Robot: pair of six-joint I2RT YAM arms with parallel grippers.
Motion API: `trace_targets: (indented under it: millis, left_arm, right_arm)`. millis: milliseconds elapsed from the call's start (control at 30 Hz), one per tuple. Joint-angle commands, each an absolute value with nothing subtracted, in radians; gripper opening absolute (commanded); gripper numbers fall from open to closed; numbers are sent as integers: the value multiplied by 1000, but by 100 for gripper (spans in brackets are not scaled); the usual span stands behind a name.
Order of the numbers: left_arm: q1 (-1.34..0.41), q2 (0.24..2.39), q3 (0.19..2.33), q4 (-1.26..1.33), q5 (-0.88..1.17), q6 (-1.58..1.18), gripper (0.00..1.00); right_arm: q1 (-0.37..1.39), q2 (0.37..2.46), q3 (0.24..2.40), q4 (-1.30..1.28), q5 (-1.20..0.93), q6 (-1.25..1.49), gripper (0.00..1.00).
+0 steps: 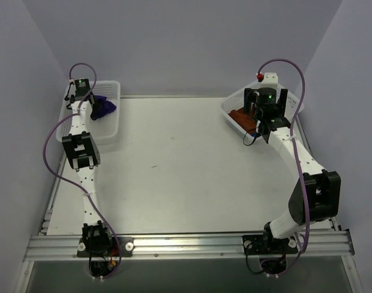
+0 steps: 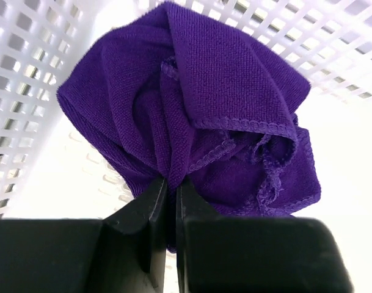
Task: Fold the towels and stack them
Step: Grab crumpled towel, then move the towel to the center of the board
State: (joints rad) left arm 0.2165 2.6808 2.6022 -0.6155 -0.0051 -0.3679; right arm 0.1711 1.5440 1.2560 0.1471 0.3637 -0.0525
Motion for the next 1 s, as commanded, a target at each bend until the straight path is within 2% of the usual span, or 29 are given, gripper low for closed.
trace_targets:
  millis: [0, 233, 400, 600, 700, 933, 967]
  left_arm:
    - [221, 2626, 2668, -620, -31, -328, 2]
    - [206, 2299, 2567, -539, -8, -339, 2]
    - [160, 2056, 2384, -523, 21, -353, 2]
    - [3, 1758, 2274, -594, 0, -342, 2]
    - [-127, 1588, 2143, -556, -3, -386, 2]
    - [-350, 1194, 1601, -306, 176, -580, 3]
    - [-368, 1163, 1460, -264, 187, -621, 4]
  right_arm:
    - [175, 1476, 1253, 134, 400, -44, 100]
    - [176, 1364, 1187, 146, 338, 32, 100]
    - [176, 1211, 1076, 120, 335, 184, 100]
    - [183, 1014, 993, 9, 194, 294, 100]
    - [187, 918, 945, -60, 149, 317, 100]
    - [190, 762, 887, -170, 68, 328, 100]
    - [190, 755, 885, -178, 61, 328, 100]
